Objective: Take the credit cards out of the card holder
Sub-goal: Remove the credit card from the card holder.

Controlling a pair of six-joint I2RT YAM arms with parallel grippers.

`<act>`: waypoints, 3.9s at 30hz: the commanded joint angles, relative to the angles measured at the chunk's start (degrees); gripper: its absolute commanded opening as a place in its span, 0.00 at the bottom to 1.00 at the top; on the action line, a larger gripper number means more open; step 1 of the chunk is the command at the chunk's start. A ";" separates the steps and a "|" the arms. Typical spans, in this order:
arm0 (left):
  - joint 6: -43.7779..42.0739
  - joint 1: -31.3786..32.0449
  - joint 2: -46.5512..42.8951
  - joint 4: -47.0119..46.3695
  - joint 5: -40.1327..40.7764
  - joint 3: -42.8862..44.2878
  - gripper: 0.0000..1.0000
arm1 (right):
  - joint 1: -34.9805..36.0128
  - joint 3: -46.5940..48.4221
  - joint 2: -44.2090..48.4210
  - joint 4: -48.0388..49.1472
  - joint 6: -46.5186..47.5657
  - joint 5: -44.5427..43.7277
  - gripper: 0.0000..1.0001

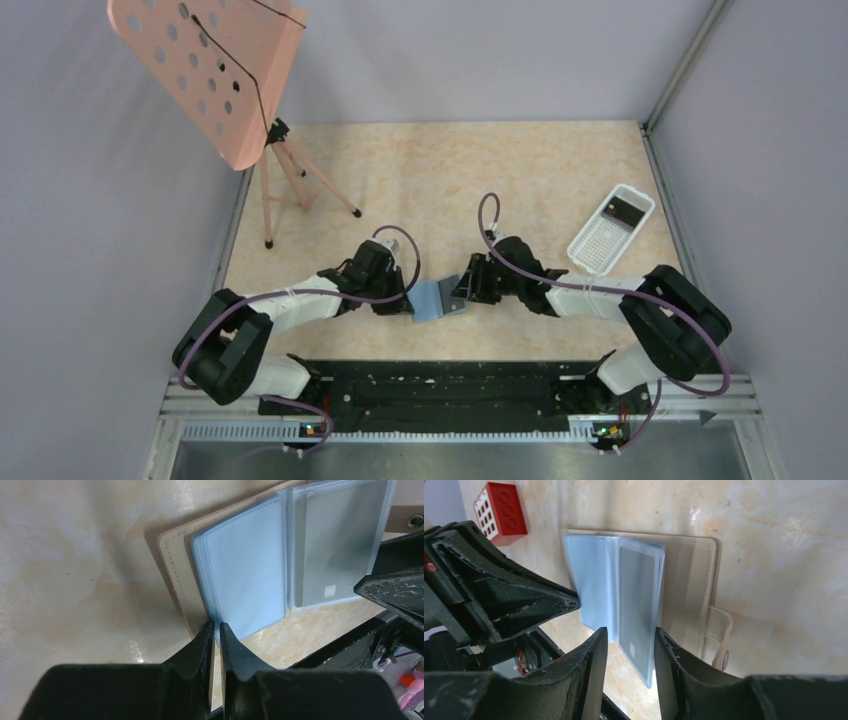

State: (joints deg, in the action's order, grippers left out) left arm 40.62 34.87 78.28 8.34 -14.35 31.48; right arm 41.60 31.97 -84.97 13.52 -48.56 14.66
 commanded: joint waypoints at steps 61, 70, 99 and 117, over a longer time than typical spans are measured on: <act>1.41 0.57 -0.40 -1.66 -1.55 -2.45 0.16 | 9.68 10.63 5.74 -14.81 8.85 -13.67 0.22; 1.48 0.58 -0.79 -1.67 -1.56 -2.61 0.16 | 10.13 10.86 6.02 -14.08 8.39 -11.85 0.20; 3.69 0.49 -4.90 0.65 1.25 -1.60 0.19 | 11.52 9.64 0.55 -7.74 5.68 -8.61 0.38; 5.30 -0.11 -15.76 8.71 10.87 2.10 0.24 | 12.74 11.97 -0.07 -11.33 6.94 -11.55 0.42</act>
State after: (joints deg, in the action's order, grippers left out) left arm 45.30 35.11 64.71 17.23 -6.07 31.90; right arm 53.58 41.28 -86.02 3.68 -42.61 6.26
